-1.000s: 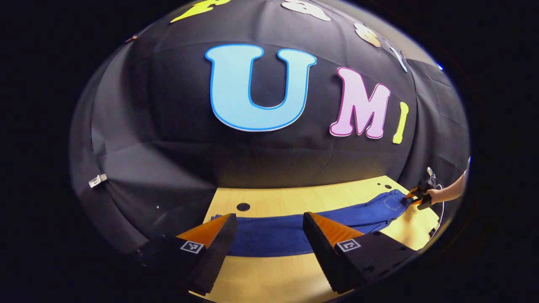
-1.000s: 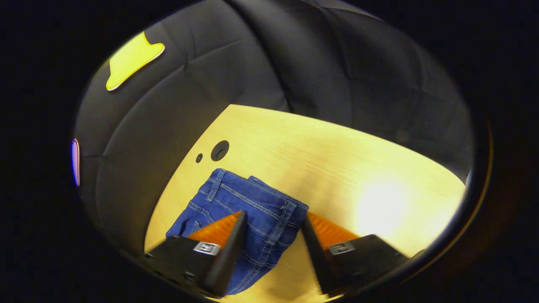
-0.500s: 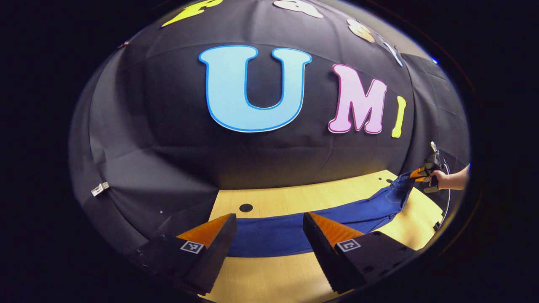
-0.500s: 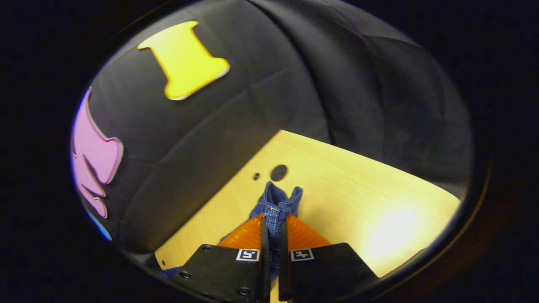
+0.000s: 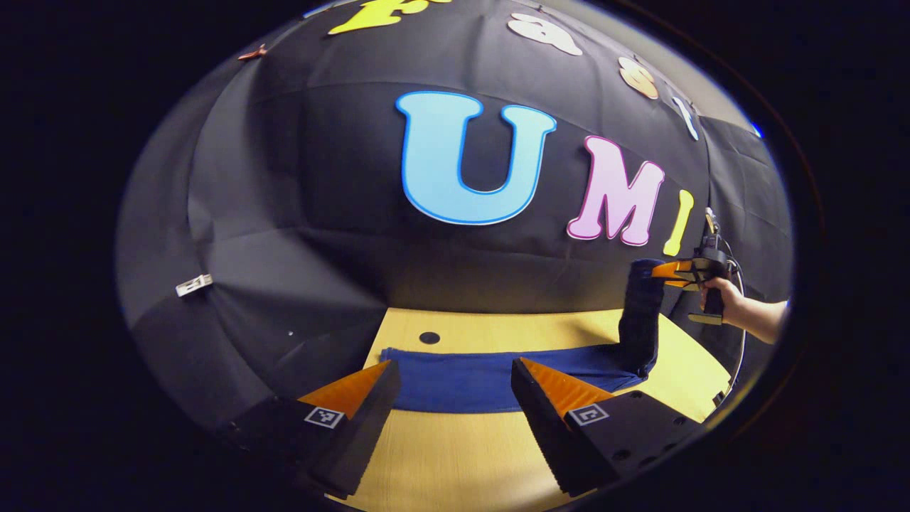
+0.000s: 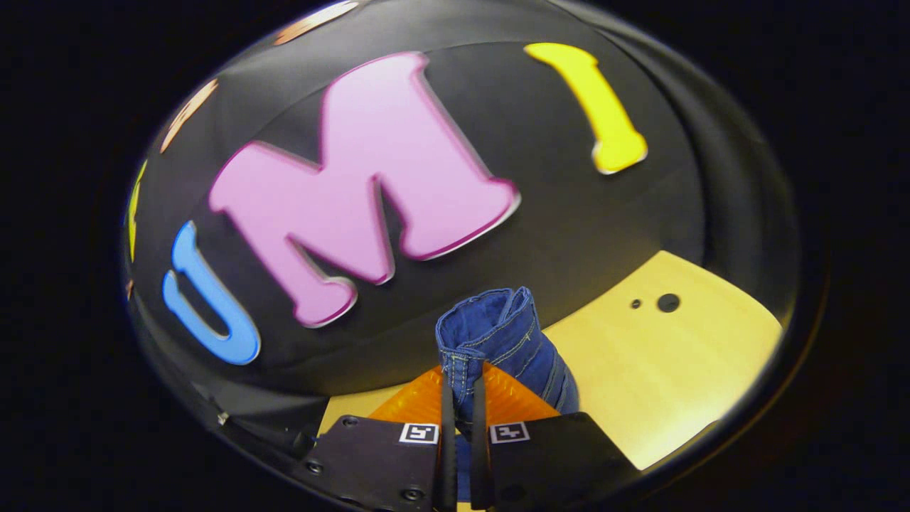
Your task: Grasp the waist and the cuffs of the jeans and fold them to make the two legs overlap; first hold the waist and fold one-third of the jeans toward the cuffs, then hold the cuffs and fold the remaining one-third in the same direction to finish folding.
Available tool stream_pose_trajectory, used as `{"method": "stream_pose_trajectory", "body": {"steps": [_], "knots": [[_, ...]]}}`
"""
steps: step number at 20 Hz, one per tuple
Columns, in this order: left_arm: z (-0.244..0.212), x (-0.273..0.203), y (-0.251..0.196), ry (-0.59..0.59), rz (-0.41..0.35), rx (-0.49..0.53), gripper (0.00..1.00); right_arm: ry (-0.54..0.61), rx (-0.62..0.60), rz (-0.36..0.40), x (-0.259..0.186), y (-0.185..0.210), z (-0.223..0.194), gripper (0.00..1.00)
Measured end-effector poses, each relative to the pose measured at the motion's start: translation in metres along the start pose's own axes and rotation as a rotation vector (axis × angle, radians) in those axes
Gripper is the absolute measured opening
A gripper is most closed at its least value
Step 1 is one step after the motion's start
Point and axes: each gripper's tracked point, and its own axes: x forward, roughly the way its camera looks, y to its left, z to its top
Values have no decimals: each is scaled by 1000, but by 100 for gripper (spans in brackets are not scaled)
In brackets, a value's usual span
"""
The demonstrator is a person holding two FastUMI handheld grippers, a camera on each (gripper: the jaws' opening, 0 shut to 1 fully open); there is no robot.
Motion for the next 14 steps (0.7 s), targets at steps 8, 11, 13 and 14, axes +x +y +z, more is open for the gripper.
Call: {"method": "stream_pose_trajectory", "body": {"steps": [8, 11, 13, 14], "knots": [[-31, -13, 17, 44, 44, -84, 96, 483, -337, 116, 65, 63, -253, 12], [-52, 13, 22, 129, 47, -151, 96, 623, -366, 155, 60, 57, -284, 16], [-62, 38, 27, 161, 35, -208, 96, 631, -338, 210, 51, 60, -273, 43], [-68, 52, 33, 186, 40, -233, 96, 611, -332, 227, 47, 67, -268, 52]]}}
